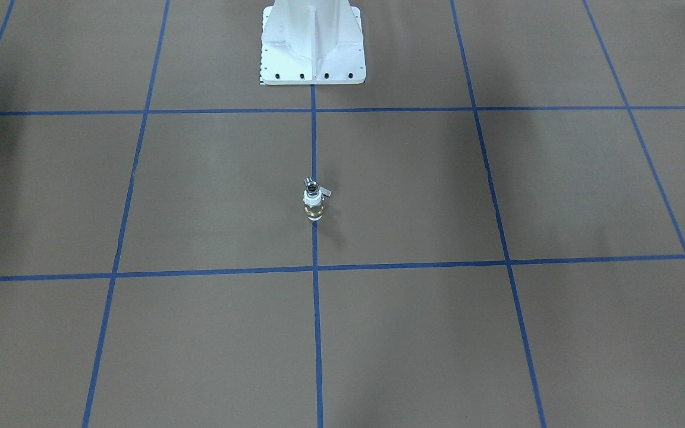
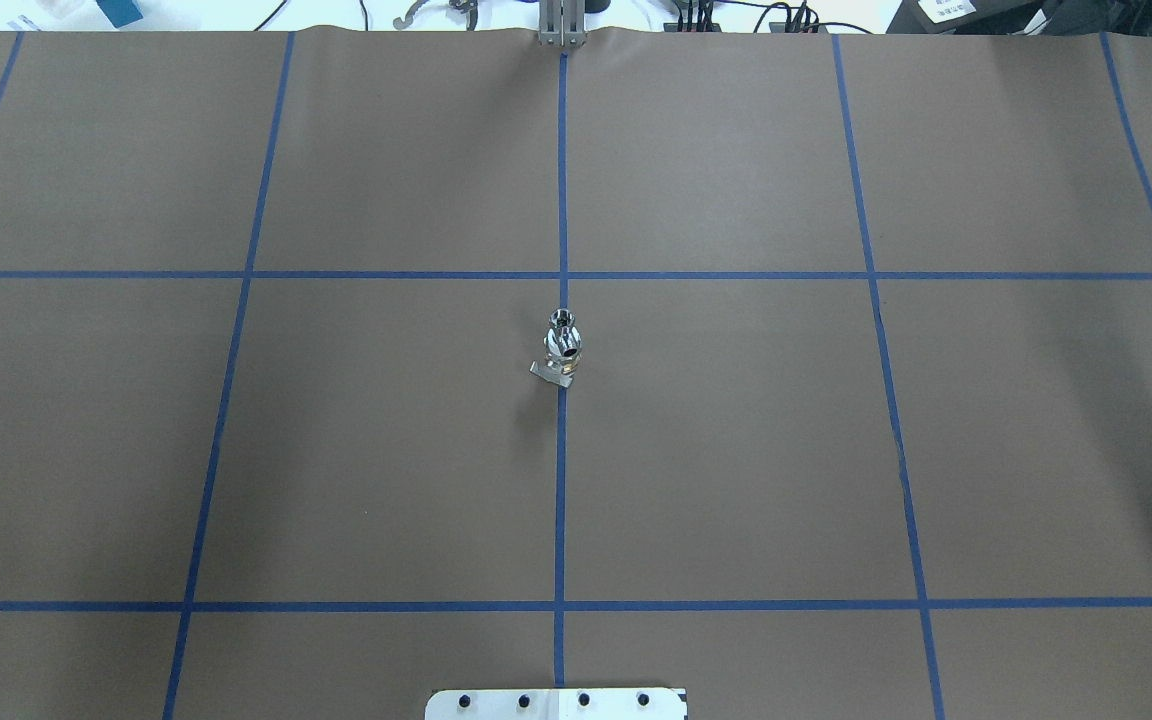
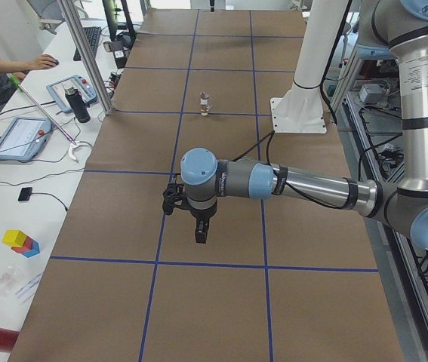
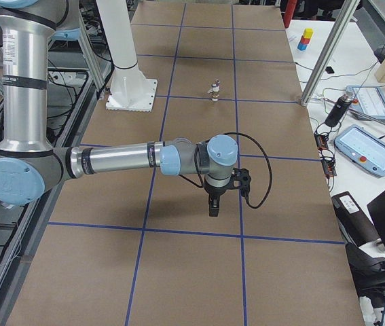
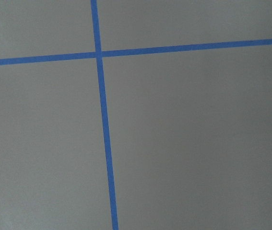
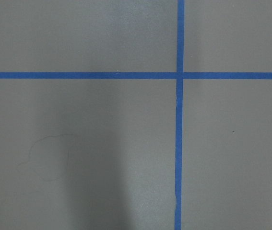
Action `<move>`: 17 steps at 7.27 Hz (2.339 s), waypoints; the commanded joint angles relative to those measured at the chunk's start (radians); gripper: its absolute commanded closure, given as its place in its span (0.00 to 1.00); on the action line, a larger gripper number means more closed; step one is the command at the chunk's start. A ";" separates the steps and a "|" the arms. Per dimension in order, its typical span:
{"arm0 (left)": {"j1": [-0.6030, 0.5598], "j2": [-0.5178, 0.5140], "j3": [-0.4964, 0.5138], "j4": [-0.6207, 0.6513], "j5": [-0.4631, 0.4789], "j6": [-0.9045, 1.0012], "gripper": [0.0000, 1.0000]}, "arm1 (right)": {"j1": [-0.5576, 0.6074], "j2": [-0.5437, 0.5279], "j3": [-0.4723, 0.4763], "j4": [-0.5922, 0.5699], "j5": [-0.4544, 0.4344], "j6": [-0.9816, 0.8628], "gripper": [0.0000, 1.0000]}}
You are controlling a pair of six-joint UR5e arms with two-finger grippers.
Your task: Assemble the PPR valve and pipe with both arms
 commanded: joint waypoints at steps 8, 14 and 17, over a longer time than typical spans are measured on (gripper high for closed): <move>0.000 -0.005 0.045 -0.004 0.052 -0.003 0.00 | 0.007 -0.023 0.048 -0.045 -0.051 -0.087 0.00; -0.006 -0.007 0.086 -0.007 0.049 -0.004 0.00 | 0.008 -0.032 0.054 -0.047 -0.069 -0.087 0.00; -0.037 0.004 0.082 -0.006 0.047 -0.006 0.00 | 0.008 -0.032 0.056 -0.047 -0.069 -0.087 0.00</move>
